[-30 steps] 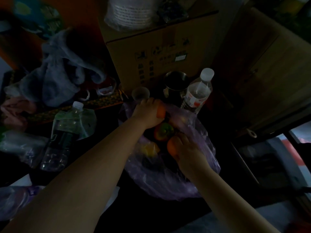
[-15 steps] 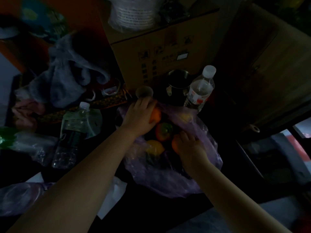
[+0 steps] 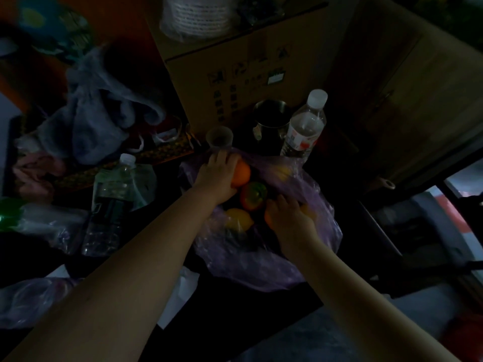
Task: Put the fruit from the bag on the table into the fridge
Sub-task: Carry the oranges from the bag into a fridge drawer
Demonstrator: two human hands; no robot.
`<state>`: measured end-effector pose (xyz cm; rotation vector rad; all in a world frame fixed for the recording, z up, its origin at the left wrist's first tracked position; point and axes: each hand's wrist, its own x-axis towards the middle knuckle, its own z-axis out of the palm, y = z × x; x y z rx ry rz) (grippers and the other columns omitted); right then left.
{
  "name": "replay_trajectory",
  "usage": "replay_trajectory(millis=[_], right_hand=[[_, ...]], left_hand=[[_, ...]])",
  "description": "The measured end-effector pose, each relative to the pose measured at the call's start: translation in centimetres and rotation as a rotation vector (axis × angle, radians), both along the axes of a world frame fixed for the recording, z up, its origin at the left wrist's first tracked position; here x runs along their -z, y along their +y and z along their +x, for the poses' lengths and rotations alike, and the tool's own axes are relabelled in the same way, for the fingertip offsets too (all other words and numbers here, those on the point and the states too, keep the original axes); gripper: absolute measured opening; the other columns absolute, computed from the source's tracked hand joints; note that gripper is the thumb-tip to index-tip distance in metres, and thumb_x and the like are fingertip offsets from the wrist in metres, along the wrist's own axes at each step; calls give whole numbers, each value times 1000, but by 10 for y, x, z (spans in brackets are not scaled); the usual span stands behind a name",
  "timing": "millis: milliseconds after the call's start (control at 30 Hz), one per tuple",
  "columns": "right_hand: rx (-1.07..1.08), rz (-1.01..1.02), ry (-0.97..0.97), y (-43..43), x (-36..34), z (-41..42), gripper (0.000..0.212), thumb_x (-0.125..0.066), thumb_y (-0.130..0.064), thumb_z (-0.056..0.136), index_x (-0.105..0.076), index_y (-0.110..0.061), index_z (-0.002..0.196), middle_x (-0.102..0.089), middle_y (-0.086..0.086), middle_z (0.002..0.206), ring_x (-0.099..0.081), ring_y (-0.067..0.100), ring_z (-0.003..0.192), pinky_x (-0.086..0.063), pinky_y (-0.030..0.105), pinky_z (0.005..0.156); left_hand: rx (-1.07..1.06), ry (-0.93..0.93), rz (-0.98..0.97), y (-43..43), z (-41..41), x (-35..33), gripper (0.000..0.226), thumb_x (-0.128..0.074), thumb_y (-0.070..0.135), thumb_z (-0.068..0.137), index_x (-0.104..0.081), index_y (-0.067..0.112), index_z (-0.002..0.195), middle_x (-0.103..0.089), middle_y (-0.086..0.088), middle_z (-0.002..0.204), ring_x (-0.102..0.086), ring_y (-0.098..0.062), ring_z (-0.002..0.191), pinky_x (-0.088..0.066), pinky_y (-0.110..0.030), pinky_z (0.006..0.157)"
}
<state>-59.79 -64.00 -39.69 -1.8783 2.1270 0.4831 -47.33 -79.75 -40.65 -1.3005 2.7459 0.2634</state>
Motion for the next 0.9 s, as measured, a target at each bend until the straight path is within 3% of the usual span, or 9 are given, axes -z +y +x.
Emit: replay_trajectory(millis=[167, 400, 533, 633, 900], right_hand=[[33, -2, -50, 1, -2, 0, 87, -71, -15, 74, -19, -13, 144, -25, 10, 146, -28, 32, 133, -35, 43, 104], [68, 1, -94, 6, -10, 4, 86, -69, -15, 77, -16, -15, 145, -20, 7, 149, -20, 30, 138, -33, 41, 105], [71, -169, -155, 18, -24, 9, 69, -65, -18, 82, -27, -19, 139, -27, 4, 145, -28, 29, 134, -42, 39, 93], [104, -344, -234, 29, -47, 11, 69, -66, -25, 83, -28, -21, 140, -30, 2, 145, -32, 30, 132, -47, 41, 85], [203, -584, -355, 69, -115, 23, 79, -71, -32, 79, -27, -25, 144, -27, 0, 152, -28, 26, 136, -43, 41, 95]], left_hand=[[-25, 52, 36, 0, 2, 3, 71, -66, 30, 85, -26, 13, 141, -37, -15, 140, -40, -37, 124, -40, -45, 90], [-37, 156, 43, 13, 18, -8, 80, -66, 33, 85, -19, 11, 146, -30, -16, 147, -36, -36, 130, -38, -46, 98], [-29, 230, 42, 31, 34, -33, 84, -68, 38, 83, -20, 13, 147, -31, -14, 147, -34, -33, 132, -36, -45, 104], [-13, 285, 34, 51, 45, -60, 83, -68, 37, 84, -21, 14, 148, -29, -12, 147, -32, -32, 133, -34, -44, 104], [-24, 475, 151, 124, 75, -124, 84, -68, 39, 84, -17, 20, 148, -17, 0, 149, -30, -27, 135, -39, -45, 103]])
